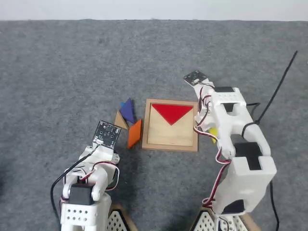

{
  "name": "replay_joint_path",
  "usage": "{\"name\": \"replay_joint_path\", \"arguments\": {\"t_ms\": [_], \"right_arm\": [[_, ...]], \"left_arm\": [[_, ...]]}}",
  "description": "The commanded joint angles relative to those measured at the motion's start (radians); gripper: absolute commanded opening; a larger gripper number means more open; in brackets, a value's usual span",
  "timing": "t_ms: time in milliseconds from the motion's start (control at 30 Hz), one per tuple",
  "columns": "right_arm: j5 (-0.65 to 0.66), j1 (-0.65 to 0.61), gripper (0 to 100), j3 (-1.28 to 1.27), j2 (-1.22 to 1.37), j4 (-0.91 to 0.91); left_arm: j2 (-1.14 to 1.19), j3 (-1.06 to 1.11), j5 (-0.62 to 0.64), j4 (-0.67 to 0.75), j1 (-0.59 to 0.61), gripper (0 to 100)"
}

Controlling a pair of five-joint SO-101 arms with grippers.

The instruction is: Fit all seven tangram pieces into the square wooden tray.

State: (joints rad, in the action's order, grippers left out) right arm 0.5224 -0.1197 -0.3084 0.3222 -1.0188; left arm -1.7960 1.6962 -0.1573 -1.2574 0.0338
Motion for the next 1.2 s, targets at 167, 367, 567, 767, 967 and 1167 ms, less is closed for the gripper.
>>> {"name": "replay_joint_path", "arguments": {"t_ms": [167,367,567,767,967,1167], "right_arm": [[-0.031,0.019,18.1,0.041,0.028,-0.022],[-0.106,0.068,18.6,0.038,-0.053,-0.025],[-0.160,0.053,40.1,-0.110,-0.280,-0.035],[-0.163,0.056,41.0,-0.272,-0.346,0.031],[-0.155,0.064,40.9,-0.253,-0.234,0.114],[-0.158,0.062,40.5,-0.155,-0.127,0.074]], "left_arm": [[-0.017,-0.012,0.008,-0.003,0.003,2],[-0.017,-0.012,0.008,-0.003,0.003,2],[-0.017,-0.012,0.008,-0.003,0.003,2],[-0.017,-0.012,0.008,-0.003,0.003,2],[-0.017,-0.012,0.008,-0.003,0.003,2],[-0.017,-0.012,0.008,-0.003,0.003,2]]}}
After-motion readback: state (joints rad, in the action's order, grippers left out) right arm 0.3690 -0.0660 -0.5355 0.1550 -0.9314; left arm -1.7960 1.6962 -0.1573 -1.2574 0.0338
